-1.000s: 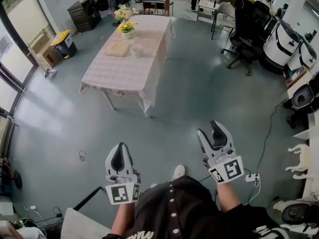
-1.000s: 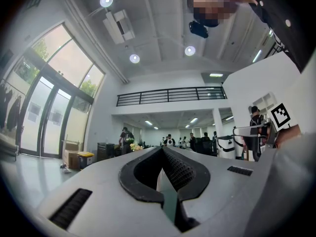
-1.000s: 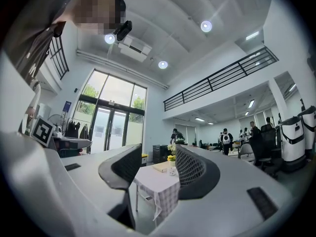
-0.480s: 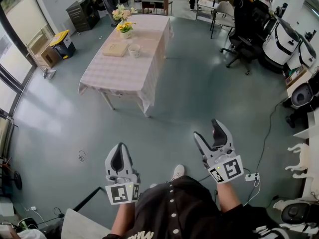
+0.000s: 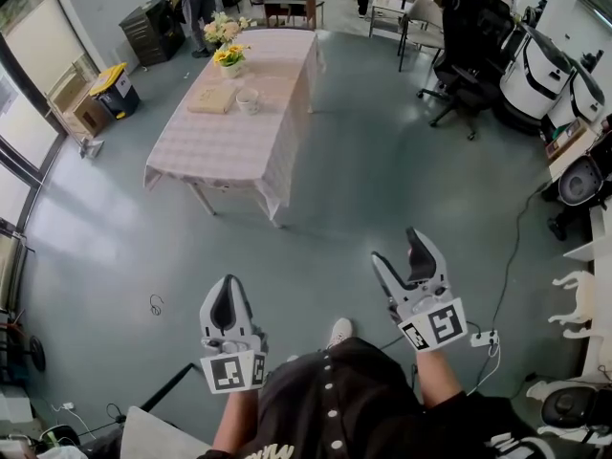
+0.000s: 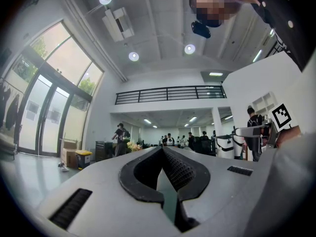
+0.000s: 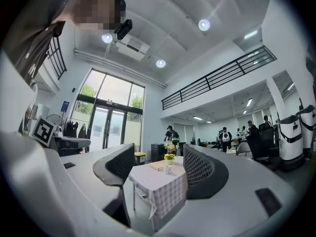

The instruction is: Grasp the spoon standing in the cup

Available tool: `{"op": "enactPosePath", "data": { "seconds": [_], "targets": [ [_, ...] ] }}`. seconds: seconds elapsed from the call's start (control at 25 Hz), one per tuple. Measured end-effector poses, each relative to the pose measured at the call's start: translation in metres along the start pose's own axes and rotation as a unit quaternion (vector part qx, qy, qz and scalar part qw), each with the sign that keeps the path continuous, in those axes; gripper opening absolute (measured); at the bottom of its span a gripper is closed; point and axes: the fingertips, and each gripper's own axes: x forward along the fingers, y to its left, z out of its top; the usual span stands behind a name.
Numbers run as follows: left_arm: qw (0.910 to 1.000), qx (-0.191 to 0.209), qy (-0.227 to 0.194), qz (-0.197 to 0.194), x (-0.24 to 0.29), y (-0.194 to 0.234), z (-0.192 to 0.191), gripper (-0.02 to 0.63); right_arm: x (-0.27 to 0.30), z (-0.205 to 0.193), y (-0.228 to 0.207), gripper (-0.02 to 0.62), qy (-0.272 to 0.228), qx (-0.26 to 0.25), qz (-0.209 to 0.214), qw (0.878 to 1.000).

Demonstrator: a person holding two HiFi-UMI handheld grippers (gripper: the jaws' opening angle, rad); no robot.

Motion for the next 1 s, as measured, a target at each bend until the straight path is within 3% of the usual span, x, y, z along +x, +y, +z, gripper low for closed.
{"op": "enactPosePath", "data": {
  "seconds": [0.44,1.0],
  "targets": [
    [0.9998,-0.007,0.007,0.019,0.033,-0.035,-0.007,0.017,0.008,-0.012,-0.045,0.287,0.007,0.012,0.023,1.0],
    [0.9962,-0.001,0.029,0.082,0.024,-0.018,-0.024,0.017,0.049,-0.038,-0.037,0.287,0.021,0.034,0.09,0.995]
  ]
}}
